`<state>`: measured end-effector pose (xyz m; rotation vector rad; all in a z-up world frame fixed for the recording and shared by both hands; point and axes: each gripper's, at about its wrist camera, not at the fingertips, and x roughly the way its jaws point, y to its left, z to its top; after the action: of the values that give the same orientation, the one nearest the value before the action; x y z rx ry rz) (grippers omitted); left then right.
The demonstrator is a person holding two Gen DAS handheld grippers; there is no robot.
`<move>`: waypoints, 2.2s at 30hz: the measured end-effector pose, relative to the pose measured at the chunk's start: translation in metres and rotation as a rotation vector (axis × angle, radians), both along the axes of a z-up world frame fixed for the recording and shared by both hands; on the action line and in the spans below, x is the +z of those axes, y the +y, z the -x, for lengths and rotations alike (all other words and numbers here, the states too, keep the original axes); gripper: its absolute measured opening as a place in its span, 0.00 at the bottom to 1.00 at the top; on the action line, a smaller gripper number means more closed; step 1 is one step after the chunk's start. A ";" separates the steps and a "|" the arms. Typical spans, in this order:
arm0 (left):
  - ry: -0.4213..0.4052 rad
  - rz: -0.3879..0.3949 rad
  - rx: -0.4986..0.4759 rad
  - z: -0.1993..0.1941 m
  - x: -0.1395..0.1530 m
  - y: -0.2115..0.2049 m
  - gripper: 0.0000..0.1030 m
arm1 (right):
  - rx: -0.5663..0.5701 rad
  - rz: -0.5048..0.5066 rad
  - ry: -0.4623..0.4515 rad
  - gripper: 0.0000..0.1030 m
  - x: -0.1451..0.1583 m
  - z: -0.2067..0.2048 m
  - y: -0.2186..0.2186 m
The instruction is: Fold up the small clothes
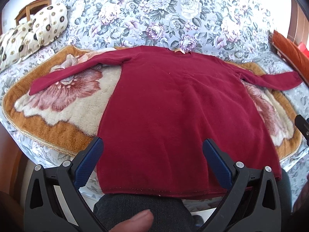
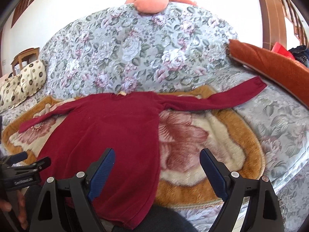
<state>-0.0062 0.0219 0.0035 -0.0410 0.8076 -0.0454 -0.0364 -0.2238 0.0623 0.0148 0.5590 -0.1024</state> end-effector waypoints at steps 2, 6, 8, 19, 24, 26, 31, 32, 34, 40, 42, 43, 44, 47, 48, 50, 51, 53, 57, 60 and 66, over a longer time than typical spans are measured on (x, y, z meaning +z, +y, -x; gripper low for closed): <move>-0.010 0.006 0.014 -0.001 0.003 0.004 1.00 | -0.007 0.007 -0.015 0.85 0.002 -0.002 -0.003; 0.025 0.014 0.010 -0.007 0.003 0.009 1.00 | -0.010 0.003 -0.024 0.85 -0.001 0.000 -0.006; 0.033 0.003 0.014 -0.010 0.002 0.010 1.00 | -0.008 0.008 -0.030 0.85 -0.004 0.003 -0.004; 0.044 -0.054 -0.005 -0.018 -0.007 -0.003 0.99 | 0.016 0.043 0.009 0.85 -0.011 -0.004 0.004; 0.048 -0.084 0.004 -0.018 -0.012 -0.005 0.99 | 0.015 0.041 0.029 0.85 -0.013 -0.008 0.004; 0.050 -0.081 0.002 -0.018 -0.012 -0.005 1.00 | 0.016 0.044 0.032 0.85 -0.013 -0.009 0.004; 0.071 -0.065 0.019 -0.021 -0.014 0.000 0.99 | 0.017 0.044 0.048 0.85 -0.015 -0.010 0.004; 0.075 -0.059 0.021 -0.021 -0.014 0.001 0.99 | 0.016 0.043 0.050 0.85 -0.015 -0.009 0.004; 0.088 -0.043 0.026 -0.023 -0.016 0.003 0.99 | 0.015 0.043 0.050 0.85 -0.015 -0.010 0.004; 0.093 -0.036 0.027 -0.023 -0.017 0.004 0.99 | 0.012 0.039 0.050 0.85 -0.015 -0.010 0.004; 0.098 -0.036 0.027 -0.023 -0.017 0.004 1.00 | 0.011 0.039 0.049 0.85 -0.014 -0.010 0.003; 0.099 -0.035 0.026 -0.023 -0.017 0.003 1.00 | 0.011 0.040 0.048 0.85 -0.014 -0.010 0.003; 0.100 -0.035 0.026 -0.024 -0.017 0.003 0.99 | 0.012 0.041 0.048 0.85 -0.014 -0.010 0.003; 0.099 -0.032 0.027 -0.024 -0.017 0.003 0.99 | 0.011 0.041 0.049 0.85 -0.014 -0.010 0.003; 0.100 -0.033 0.027 -0.024 -0.017 0.003 0.99 | 0.011 0.041 0.049 0.85 -0.014 -0.010 0.003; 0.102 -0.030 0.027 -0.024 -0.018 0.003 0.99 | 0.012 0.044 0.047 0.85 -0.014 -0.009 0.003; 0.104 -0.028 0.027 -0.024 -0.019 0.003 0.99 | 0.012 0.044 0.047 0.85 -0.014 -0.009 0.004; 0.106 -0.025 0.027 -0.024 -0.019 0.003 0.99 | 0.014 0.046 0.048 0.85 -0.014 -0.010 0.004; 0.106 -0.024 0.028 -0.024 -0.019 0.003 0.99 | 0.014 0.049 0.049 0.85 -0.014 -0.010 0.004; 0.111 -0.019 0.028 -0.024 -0.020 0.002 0.99 | 0.015 0.053 0.049 0.85 -0.014 -0.010 0.005; 0.112 -0.014 0.029 -0.024 -0.021 0.003 0.99 | 0.018 0.058 0.053 0.85 -0.014 -0.011 0.006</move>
<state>0.0178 0.0250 -0.0176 -0.0424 0.9192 -0.0102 -0.0252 -0.2174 0.0479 -0.0501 0.6085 -0.1015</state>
